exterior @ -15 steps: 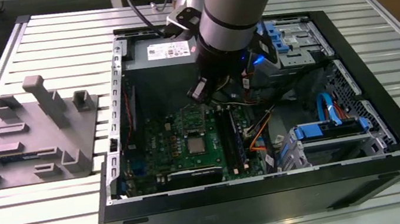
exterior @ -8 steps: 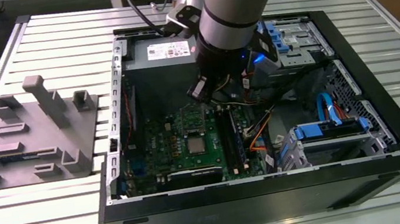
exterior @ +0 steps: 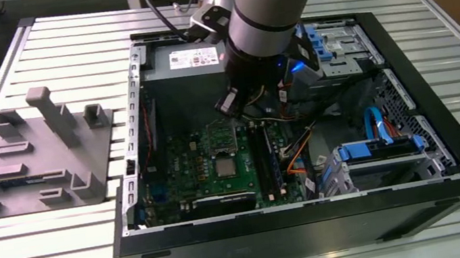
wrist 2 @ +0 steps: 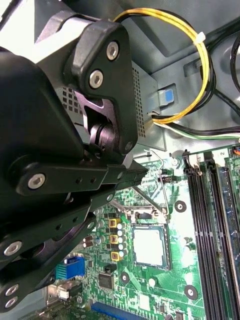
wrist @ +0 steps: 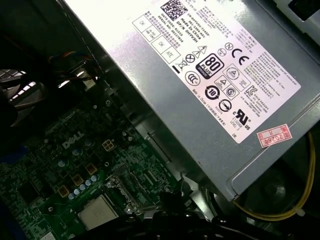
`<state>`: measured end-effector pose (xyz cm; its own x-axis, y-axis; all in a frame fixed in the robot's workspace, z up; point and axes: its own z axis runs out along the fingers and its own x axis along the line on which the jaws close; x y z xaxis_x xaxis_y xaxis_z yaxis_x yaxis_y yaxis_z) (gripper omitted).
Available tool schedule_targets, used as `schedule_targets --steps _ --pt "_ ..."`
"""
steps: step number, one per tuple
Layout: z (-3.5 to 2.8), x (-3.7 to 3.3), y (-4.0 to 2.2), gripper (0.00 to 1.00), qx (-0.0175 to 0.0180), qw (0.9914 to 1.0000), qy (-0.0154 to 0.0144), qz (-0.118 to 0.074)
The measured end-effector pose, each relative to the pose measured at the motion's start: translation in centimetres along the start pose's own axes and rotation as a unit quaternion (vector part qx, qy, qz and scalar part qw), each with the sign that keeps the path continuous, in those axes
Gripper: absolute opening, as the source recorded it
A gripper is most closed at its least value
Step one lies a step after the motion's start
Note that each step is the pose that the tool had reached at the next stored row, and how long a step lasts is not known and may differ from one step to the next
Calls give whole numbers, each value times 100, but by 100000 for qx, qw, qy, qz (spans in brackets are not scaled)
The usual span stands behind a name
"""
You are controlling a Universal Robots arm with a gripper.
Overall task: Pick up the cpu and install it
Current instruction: 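Close the cpu cover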
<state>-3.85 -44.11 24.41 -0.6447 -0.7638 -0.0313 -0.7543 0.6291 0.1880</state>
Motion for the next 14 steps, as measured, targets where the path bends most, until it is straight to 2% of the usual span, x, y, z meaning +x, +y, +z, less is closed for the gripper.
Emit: schedule_targets --steps 6,14 --pt "0 36 1 10 41 99985 283 -1710" --pt "-14 114 -59 10 31 99980 339 -1993"
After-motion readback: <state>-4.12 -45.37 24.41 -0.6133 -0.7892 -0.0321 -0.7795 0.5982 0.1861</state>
